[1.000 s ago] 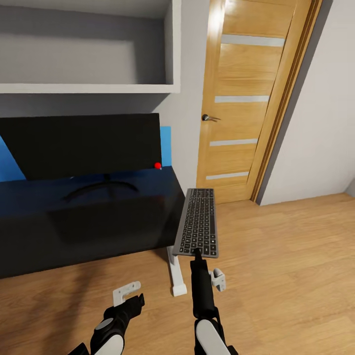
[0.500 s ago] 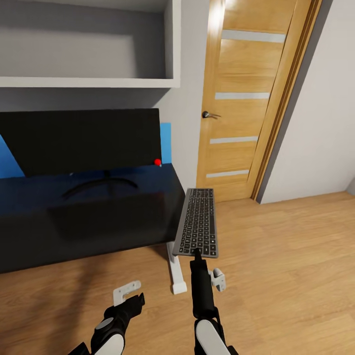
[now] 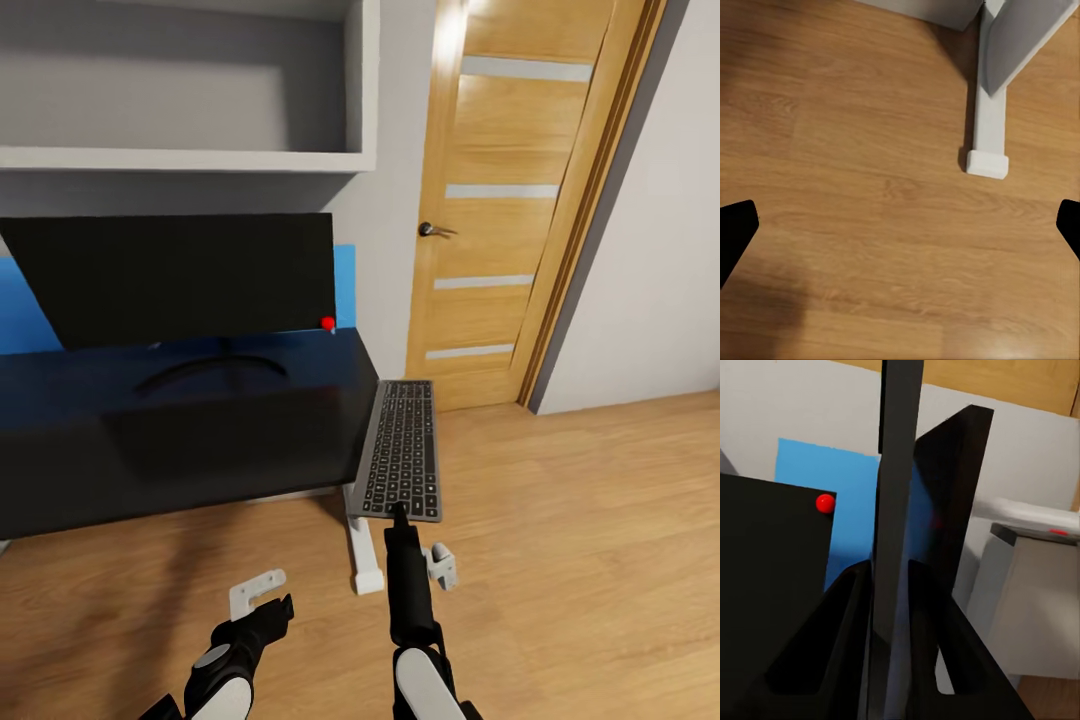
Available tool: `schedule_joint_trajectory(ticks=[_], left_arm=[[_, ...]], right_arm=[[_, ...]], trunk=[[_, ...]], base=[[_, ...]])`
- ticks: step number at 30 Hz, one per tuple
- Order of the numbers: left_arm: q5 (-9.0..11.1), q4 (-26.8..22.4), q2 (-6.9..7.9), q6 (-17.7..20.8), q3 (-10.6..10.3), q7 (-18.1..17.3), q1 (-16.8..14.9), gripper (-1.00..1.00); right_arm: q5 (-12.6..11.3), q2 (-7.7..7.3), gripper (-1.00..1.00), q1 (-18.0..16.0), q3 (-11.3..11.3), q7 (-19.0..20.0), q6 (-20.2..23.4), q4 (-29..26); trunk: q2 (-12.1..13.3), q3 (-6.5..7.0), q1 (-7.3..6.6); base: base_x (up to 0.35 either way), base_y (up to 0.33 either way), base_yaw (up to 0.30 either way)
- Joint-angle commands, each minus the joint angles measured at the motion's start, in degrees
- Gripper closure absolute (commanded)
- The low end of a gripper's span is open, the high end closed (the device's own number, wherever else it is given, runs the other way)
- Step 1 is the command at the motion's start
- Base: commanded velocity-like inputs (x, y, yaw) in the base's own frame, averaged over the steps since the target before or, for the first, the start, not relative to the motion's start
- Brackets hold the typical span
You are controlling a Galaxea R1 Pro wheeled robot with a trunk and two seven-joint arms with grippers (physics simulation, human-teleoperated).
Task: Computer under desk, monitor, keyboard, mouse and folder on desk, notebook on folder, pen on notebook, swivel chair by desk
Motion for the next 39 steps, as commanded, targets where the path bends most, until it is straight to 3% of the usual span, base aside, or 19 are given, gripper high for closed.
schedule_joint_trajectory(ticks=[1, 39], left_arm=[[0.13, -0.07, 0.04, 0.29, -0.13, 0.34, -0.09, -1.0], [0.2, 0.02, 0.05, 0.29, -0.39, 0.25, -0.09, -1.0]], right_arm=[[-1.06, 0.0, 1.0, -0.04, 0.16, 0.03, -0.35, 0.02], [-0.97, -0.26, 1.0, -0.04, -0.16, -0.15, -0.35, 0.02]], trunk=[[-0.02, 0.0, 0.0], [-0.02, 0.15, 0.0]], base=[[0.0, 0.0, 0.195], [0.054, 0.029, 0.016]])
